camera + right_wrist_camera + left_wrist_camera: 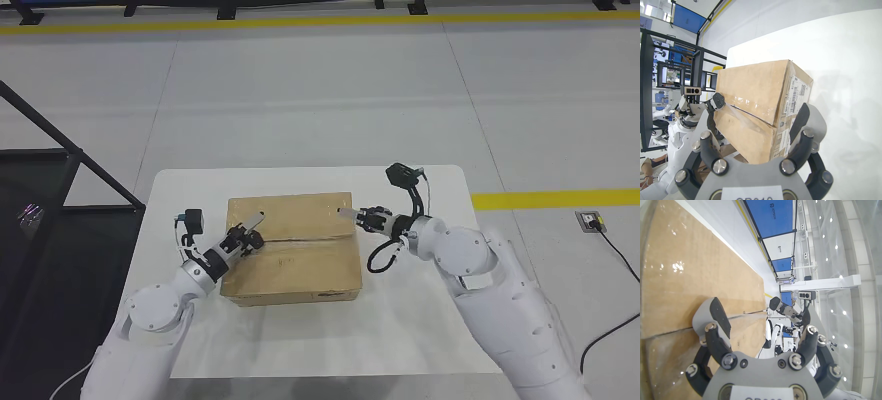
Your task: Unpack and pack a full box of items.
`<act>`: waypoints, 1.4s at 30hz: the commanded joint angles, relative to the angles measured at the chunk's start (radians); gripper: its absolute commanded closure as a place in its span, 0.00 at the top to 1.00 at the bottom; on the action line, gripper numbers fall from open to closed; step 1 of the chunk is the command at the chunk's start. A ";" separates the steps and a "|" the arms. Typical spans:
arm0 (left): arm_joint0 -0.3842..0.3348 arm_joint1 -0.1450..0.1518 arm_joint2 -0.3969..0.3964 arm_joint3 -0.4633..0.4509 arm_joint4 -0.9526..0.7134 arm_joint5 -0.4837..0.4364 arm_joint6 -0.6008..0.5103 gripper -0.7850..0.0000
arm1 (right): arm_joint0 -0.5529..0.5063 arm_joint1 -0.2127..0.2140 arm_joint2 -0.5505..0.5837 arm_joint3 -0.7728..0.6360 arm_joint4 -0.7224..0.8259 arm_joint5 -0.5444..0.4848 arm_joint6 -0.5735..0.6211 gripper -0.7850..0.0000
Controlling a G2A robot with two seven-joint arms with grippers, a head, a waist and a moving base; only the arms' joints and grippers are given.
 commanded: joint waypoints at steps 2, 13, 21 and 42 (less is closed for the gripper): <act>0.000 0.000 0.001 -0.001 0.000 -0.001 0.002 1.00 | -0.051 0.007 0.012 -0.080 0.047 -0.162 0.014 1.00; 0.005 -0.002 0.004 -0.007 0.001 -0.002 0.006 1.00 | 0.016 -0.001 -0.046 0.023 0.233 -0.362 0.160 1.00; 0.018 -0.002 -0.006 -0.016 -0.010 -0.010 0.013 1.00 | 0.143 -0.035 -0.123 0.263 0.355 -0.346 0.181 1.00; 0.078 0.009 -0.102 -0.072 -0.012 -0.056 0.051 1.00 | 0.279 -0.103 -0.230 0.591 0.490 -0.422 0.204 1.00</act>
